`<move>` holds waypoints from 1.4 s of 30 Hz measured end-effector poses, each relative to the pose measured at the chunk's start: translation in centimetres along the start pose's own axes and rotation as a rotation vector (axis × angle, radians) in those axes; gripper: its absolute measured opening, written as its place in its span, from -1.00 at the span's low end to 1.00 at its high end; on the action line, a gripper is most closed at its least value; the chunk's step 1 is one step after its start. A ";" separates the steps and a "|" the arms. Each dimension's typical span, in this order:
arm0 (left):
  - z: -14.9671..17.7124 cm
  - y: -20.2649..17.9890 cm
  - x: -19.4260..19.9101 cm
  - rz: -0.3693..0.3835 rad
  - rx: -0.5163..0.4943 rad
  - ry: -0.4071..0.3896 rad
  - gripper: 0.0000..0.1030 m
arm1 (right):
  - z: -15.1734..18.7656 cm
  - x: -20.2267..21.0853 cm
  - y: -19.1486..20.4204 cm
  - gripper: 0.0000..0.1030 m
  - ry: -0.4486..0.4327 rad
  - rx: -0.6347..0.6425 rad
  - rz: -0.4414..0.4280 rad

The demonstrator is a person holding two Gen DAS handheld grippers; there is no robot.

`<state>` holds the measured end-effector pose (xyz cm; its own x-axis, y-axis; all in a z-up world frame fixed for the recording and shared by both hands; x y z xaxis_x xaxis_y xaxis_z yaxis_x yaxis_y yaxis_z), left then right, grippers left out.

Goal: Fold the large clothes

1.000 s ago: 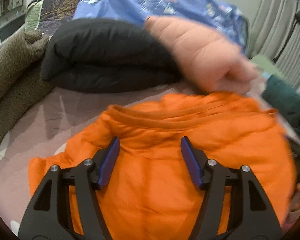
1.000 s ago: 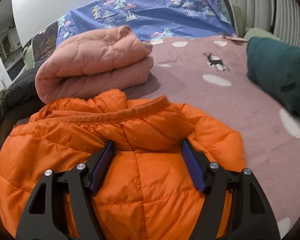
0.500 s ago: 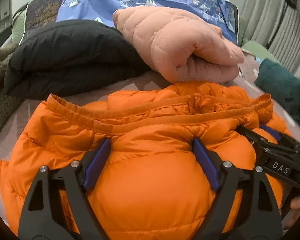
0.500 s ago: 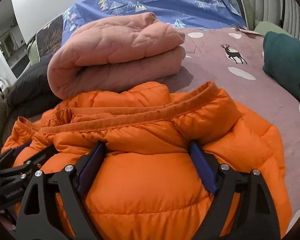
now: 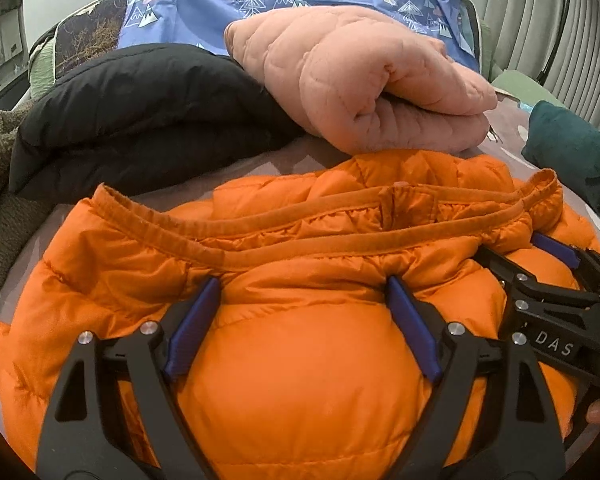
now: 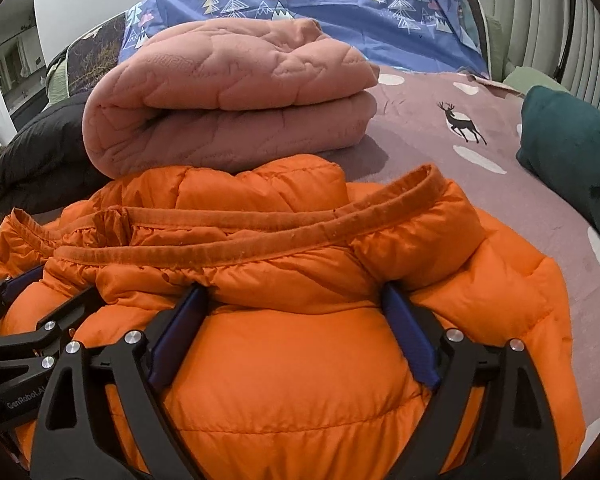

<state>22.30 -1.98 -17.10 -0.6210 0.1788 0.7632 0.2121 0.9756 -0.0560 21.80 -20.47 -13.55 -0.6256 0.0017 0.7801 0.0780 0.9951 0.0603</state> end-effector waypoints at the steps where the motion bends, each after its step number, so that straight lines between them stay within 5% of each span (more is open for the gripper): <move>1: 0.0 0.1 0.4 0.003 0.003 0.004 0.64 | 0.0 1.0 0.1 0.72 -0.003 0.010 0.011; 7: 1.7 0.1 6.9 0.035 -0.043 -0.048 0.59 | 2.2 8.6 0.1 0.71 -0.102 0.009 -0.041; 12: 4.3 -0.2 5.3 0.008 -0.053 0.000 0.70 | 6.2 5.6 0.4 0.81 -0.079 0.062 0.042; 17: 4.4 -1.3 4.3 -0.057 -0.117 -0.008 0.76 | 5.7 5.0 0.4 0.82 -0.059 0.061 0.049; 23: 5.5 0.5 8.5 0.022 -0.038 -0.026 0.69 | 6.9 10.2 -0.3 0.81 -0.098 0.007 -0.020; 26: 7.5 0.5 12.2 0.054 -0.091 -0.068 0.69 | 9.2 13.7 0.0 0.81 -0.127 0.047 -0.098; 30: 10.6 0.1 11.1 0.008 -0.154 -0.014 0.77 | 12.5 10.3 0.2 0.82 -0.002 0.111 -0.039; 34: 12.0 -0.6 10.0 -0.063 -0.192 -0.050 0.78 | 12.3 9.8 -0.1 0.85 0.016 0.073 -0.039; 42: 13.6 0.1 14.8 0.062 -0.174 -0.055 0.75 | 13.5 14.2 -0.8 0.85 0.026 0.080 -0.110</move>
<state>2.84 2.48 -14.52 -0.6419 0.2492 0.7251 0.3758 0.9266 0.0143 2.35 -19.90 -10.96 -0.6068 -0.1096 0.7872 -0.0530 0.9938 0.0975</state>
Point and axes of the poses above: each gripper's, at about its wrist camera, not at the fingertips, and x roughly against the way its jaws point, y to its left, z to its underside, the point moved 1 cm from there along -x, roughly the way its jaws point, and after that the axes turned 2 degrees about -x, right-handed, at the moved point
